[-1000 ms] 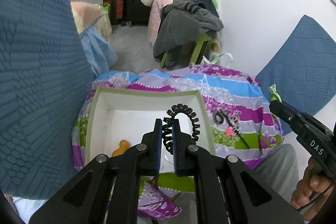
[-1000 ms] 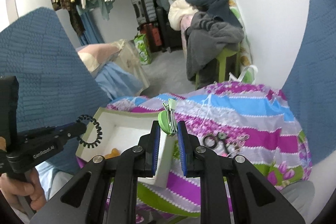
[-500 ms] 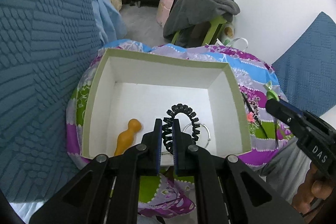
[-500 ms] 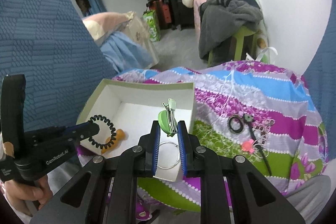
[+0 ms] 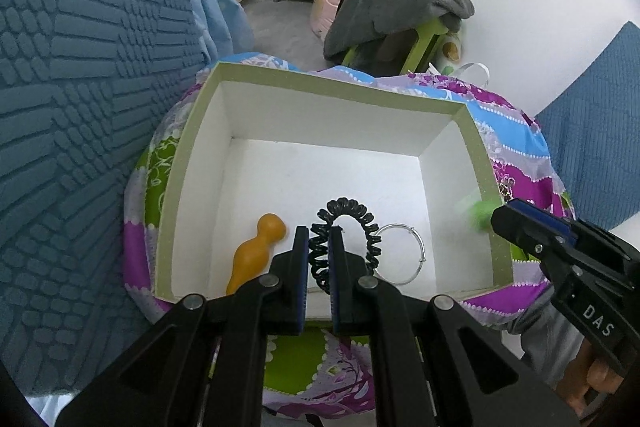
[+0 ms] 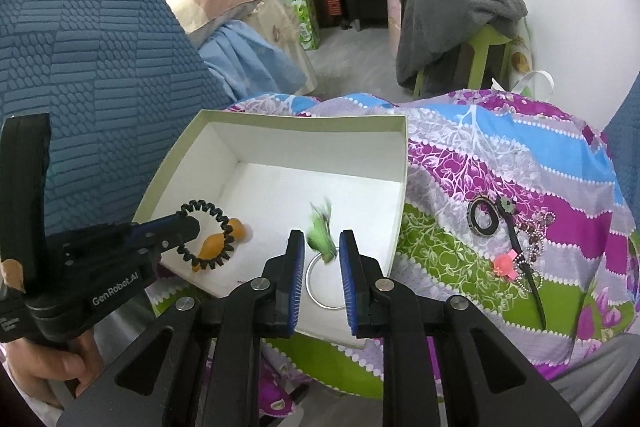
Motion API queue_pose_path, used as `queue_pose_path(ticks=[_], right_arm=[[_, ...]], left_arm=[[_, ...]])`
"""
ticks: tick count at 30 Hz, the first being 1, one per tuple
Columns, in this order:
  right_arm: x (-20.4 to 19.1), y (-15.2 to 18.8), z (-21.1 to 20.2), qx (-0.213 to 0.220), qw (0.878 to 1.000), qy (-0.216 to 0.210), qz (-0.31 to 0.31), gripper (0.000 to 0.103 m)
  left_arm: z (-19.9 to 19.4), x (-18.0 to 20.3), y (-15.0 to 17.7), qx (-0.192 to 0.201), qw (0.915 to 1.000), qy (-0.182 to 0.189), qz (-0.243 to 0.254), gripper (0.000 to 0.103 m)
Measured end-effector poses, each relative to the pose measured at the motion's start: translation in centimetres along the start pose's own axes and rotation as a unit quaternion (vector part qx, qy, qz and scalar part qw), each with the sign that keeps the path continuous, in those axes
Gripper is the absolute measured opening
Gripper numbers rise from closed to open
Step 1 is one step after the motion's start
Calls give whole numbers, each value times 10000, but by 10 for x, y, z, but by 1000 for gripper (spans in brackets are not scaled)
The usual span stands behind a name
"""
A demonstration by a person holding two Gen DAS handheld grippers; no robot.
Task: Organize jewelry
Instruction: 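Open left tool to drop the hair tie while right tool drops the clip into box, then move both tools back toward the pink flower clip and black ring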
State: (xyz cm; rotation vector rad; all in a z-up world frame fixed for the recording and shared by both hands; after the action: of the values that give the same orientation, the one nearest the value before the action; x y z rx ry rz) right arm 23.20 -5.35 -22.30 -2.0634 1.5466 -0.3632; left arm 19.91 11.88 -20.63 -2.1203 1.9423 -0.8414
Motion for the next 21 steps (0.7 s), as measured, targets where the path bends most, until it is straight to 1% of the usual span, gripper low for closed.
queue_pose_path(ticks=[1,2,4,6,8,11,13,14,15,17,19,21], right_arm=[[1,-1,-2,24,10000,-43,1,38],[1,-1,-5,49,10000,-68,-8,39],[1,-4,-12,160,9998,-93,-75,39],[2,-7,-21,277,9995,-143,-101,39],[6,-12,-33,436,9988,-196,-96,39],[9,-20,-50,688,9973,-216,-148,39],[14,-24,-60,844,9960,-215,-175,39],[17,-26,-65,913,9954,-220,-190,39],[19,-27,-69,959,9950,-211,-198,39],[25,-29,-76,1055,9940,-192,-232,39],[33,-30,-85,1147,9929,-188,-232,38],[41,-30,-92,1224,9921,-179,-213,38]], left_arm=[[-2,0,0,13,10000,3,-10,9],[-2,1,-1,28,10000,4,-17,10],[-6,2,-3,60,10000,0,-46,17],[-14,4,-5,210,9998,-1,-72,39],[-25,8,-6,393,9992,-2,-54,46],[-37,15,-10,549,9985,45,-60,47],[-48,23,-13,679,9977,60,-49,54],[-52,27,-14,761,9971,59,-31,61],[-57,29,-15,846,9964,52,-21,62],[-68,34,-16,1056,9944,68,-42,62],[-75,40,-18,1133,9934,177,-68,62],[-80,50,-19,1235,9922,195,-25,62]])
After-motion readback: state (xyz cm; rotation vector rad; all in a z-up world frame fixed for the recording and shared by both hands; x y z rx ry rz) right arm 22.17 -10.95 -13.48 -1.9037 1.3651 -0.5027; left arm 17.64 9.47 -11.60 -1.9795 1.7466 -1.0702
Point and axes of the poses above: each gripper's, at about its wrist camera, not at the fingertips, and z roughly the way its jaws point, x to its right, y to its underside, the point moved 1 cm from there along z, roughly the way its jaws point, and after that the axes turned 6 degrees about y, right-handed, at the moved point
